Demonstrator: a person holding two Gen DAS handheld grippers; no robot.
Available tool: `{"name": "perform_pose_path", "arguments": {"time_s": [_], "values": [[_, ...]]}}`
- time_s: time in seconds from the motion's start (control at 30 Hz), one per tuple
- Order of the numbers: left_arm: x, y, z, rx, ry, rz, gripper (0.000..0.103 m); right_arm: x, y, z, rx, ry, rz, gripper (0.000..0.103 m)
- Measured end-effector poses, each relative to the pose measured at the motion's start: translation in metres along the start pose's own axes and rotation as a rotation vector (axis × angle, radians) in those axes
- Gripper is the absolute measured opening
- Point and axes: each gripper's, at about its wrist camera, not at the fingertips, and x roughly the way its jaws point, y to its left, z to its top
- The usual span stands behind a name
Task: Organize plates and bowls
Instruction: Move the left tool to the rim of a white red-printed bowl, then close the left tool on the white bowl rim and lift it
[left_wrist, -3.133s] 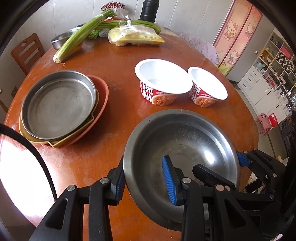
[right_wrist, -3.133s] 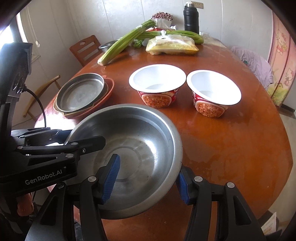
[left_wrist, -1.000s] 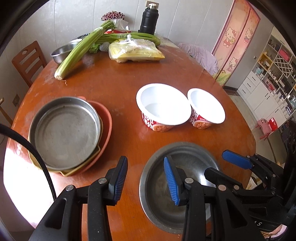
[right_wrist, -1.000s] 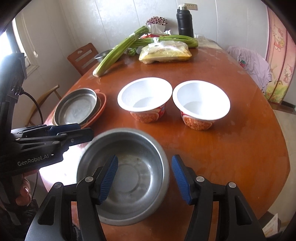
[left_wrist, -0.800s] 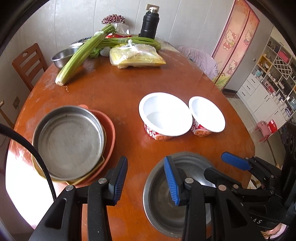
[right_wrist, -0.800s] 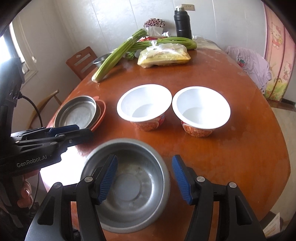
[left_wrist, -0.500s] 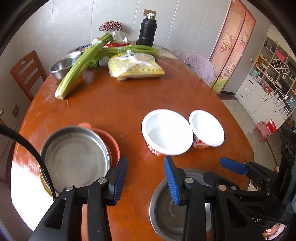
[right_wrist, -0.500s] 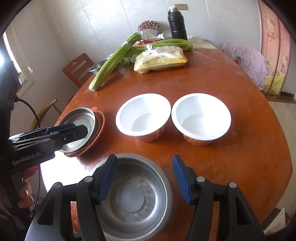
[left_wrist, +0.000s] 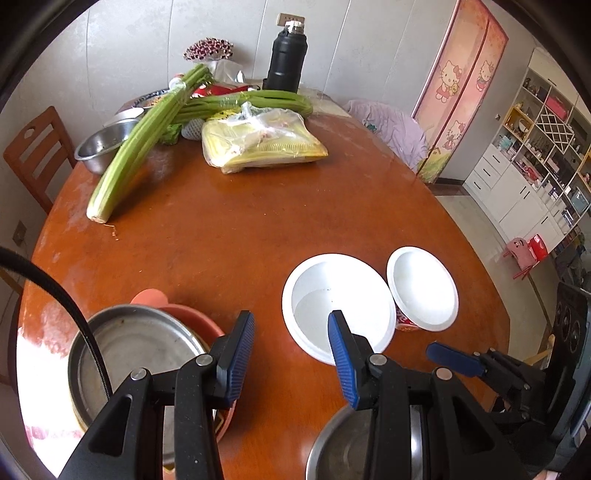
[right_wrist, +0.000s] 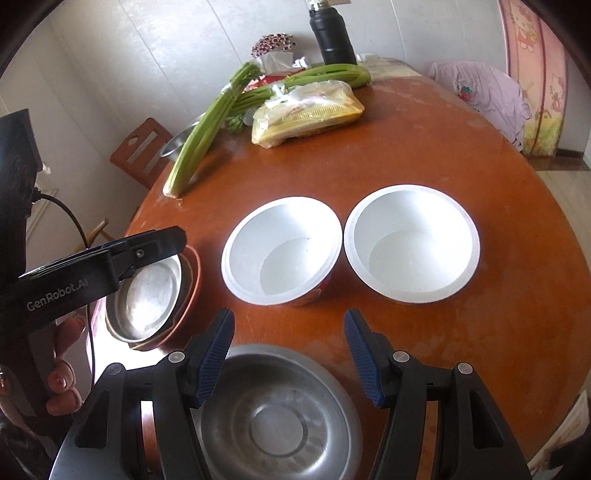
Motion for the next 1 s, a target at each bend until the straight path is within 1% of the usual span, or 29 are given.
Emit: {"name": "perform_pose_path", "arguments": {"time_s": [0.33, 0.67, 0.8, 0.87, 1.0], "values": [[0.038, -0.002, 0.012, -0.003, 0.06, -0.01, 0.041, 0.029, -0.002, 0.013, 0.01, 0.043, 0.002, 0.064], [0.073, -0.004, 0.019, -0.008, 0.118, -0.023, 0.041, 0.051, -0.01, 0.025, 0.002, 0.045, 0.004, 0.063], [0.078, -0.005, 0.019, -0.006, 0.121, -0.033, 0.041, 0.057, -0.011, 0.029, -0.009, 0.048, 0.003, 0.063], [0.079, -0.005, 0.019, -0.011, 0.116, -0.059, 0.04, 0.059, -0.01, 0.03, -0.021, 0.047, -0.001, 0.063], [0.081, -0.009, 0.019, 0.006, 0.116, -0.05, 0.036, 0.062, -0.007, 0.03, -0.046, 0.049, -0.01, 0.062]]}}
